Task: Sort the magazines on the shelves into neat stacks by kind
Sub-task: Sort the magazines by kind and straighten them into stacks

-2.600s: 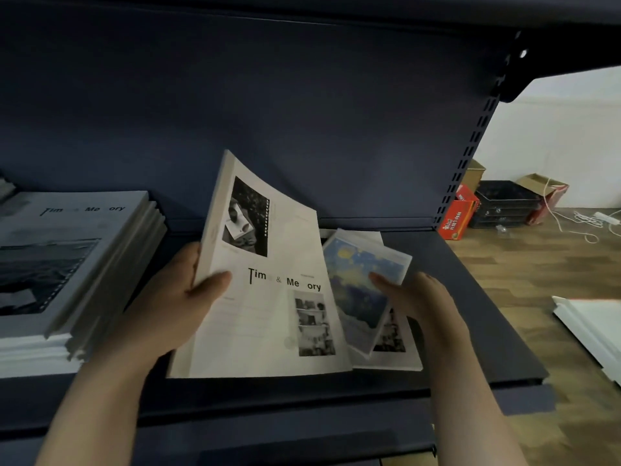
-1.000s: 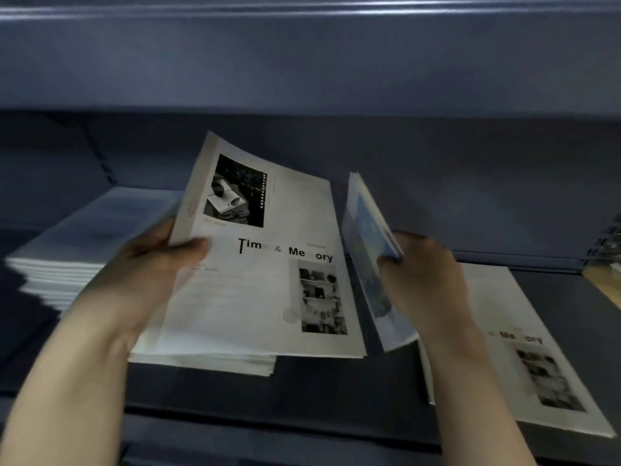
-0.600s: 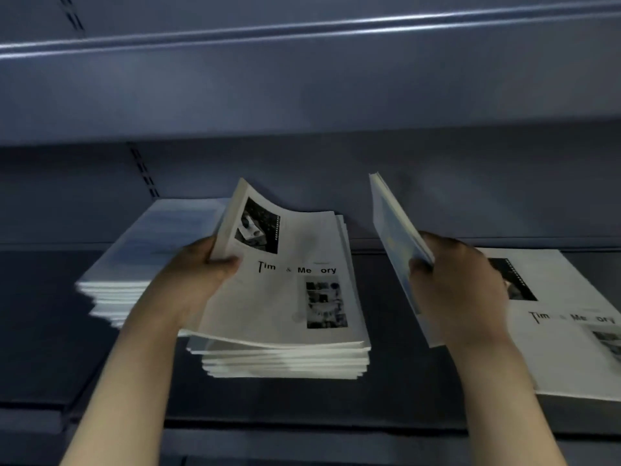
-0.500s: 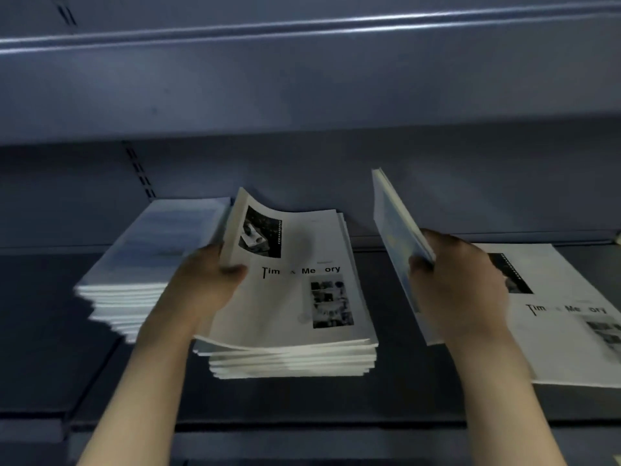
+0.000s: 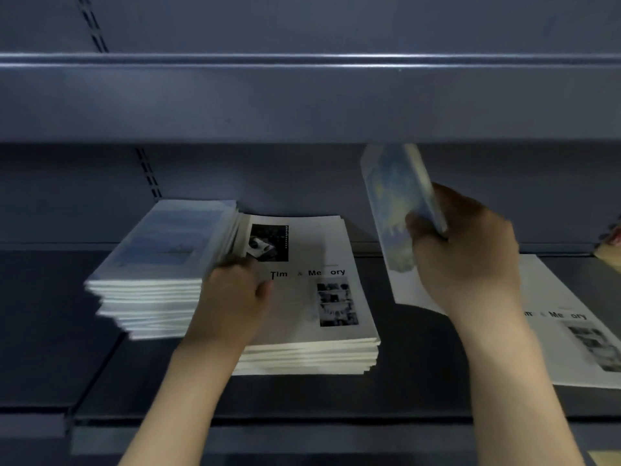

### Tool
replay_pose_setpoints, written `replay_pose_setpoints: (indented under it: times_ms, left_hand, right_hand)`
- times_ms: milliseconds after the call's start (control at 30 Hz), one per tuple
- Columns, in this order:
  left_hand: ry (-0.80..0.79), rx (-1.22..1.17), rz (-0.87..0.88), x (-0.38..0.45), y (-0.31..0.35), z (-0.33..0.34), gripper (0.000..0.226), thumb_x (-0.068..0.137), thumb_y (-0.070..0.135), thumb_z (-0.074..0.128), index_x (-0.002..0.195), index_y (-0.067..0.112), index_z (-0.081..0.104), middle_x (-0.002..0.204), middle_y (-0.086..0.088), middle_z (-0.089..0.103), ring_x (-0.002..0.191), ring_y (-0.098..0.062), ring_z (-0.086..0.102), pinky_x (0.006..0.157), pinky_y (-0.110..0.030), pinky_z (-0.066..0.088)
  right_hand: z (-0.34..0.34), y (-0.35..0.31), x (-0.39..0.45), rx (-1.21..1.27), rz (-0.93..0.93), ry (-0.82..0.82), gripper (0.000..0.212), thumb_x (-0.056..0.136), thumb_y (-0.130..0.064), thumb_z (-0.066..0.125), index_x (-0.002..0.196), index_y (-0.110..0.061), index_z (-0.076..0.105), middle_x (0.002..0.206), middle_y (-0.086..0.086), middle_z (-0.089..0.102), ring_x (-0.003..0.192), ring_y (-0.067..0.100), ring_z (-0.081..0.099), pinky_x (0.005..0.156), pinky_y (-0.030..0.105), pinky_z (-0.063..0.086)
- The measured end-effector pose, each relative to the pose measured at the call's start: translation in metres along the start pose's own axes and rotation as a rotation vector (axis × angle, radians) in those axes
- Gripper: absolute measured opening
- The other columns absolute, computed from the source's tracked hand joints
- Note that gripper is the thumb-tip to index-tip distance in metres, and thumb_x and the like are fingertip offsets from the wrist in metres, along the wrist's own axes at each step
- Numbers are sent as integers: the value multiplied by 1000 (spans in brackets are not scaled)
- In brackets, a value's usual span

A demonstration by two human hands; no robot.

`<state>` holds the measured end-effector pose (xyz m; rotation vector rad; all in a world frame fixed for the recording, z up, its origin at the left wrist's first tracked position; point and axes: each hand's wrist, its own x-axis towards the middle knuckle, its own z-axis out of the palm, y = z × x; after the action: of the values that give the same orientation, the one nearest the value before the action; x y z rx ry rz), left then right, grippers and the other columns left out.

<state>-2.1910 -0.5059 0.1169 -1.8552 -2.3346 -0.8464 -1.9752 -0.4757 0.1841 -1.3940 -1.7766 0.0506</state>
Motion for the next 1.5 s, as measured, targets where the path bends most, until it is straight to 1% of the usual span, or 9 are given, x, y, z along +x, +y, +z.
replay_pose_setpoints:
  times_ms: [100,300,500,767,900,1000,1167,1333,1500]
  left_hand:
    - [64,-92,38,-11,9,-5,28,91,24,56,114,9,62,105,-9,67,100,-24,62,83,-30,45]
    - [194,-125,-50,-28,-5,-18,27,90,29,56,113,16,62,74,6,59,71,-15,53,66,-25,38]
    - [256,-118,-113,-38,-25,-32,24,89,33,53,108,19,58,77,3,65,70,-22,60,63,-33,46]
    - [335,-107,-198,-32,-73,-60,33,89,30,55,119,16,54,69,16,52,64,-22,55,61,-28,39]
    - [331,-145,-223,-27,-91,-66,31,91,34,51,117,18,55,73,9,56,66,-19,56,60,-28,40]
    - [299,-156,-241,-22,-105,-65,28,93,29,47,117,20,55,72,11,56,65,-14,52,61,-28,38]
    - [170,-152,-248,-17,-119,-57,19,93,27,47,109,25,57,72,19,53,66,-17,56,59,-29,41]
    - [141,-231,-217,-10,-123,-51,19,92,27,48,109,23,57,72,13,59,63,-10,56,55,-29,41]
    - [157,-200,-227,3,-124,-57,11,89,17,53,96,23,59,70,-3,64,64,-26,59,61,-36,49]
  right_hand:
    - [-2,-1,4,216,61,-46,14,89,-17,53,76,-12,51,64,3,52,57,19,48,48,24,32]
    - [16,-14,4,700,243,-165,15,88,-20,59,89,-7,64,87,12,70,83,31,66,77,44,52]
    - [78,-41,4,1057,424,-317,15,87,-23,63,73,-23,65,81,2,68,92,33,67,87,55,50]
    - [154,-112,4,1190,514,-481,18,92,-20,60,74,-20,56,74,-8,64,72,8,62,73,23,49]
    - [180,-142,12,1143,541,-564,18,92,-26,60,76,-21,53,83,-3,62,82,14,61,81,31,48]
    - [194,-151,12,793,413,-601,26,95,-29,51,93,-7,64,91,8,63,88,26,59,74,29,41]
    - [205,-146,9,317,191,-594,41,95,-39,44,113,-3,53,109,13,62,100,32,60,75,33,47]
    - [210,-149,5,168,173,-571,48,94,-50,41,120,-9,36,118,14,58,107,36,56,92,48,44]
    - [212,-148,8,164,200,-576,40,97,-40,36,122,-9,35,119,16,57,108,36,56,86,40,43]
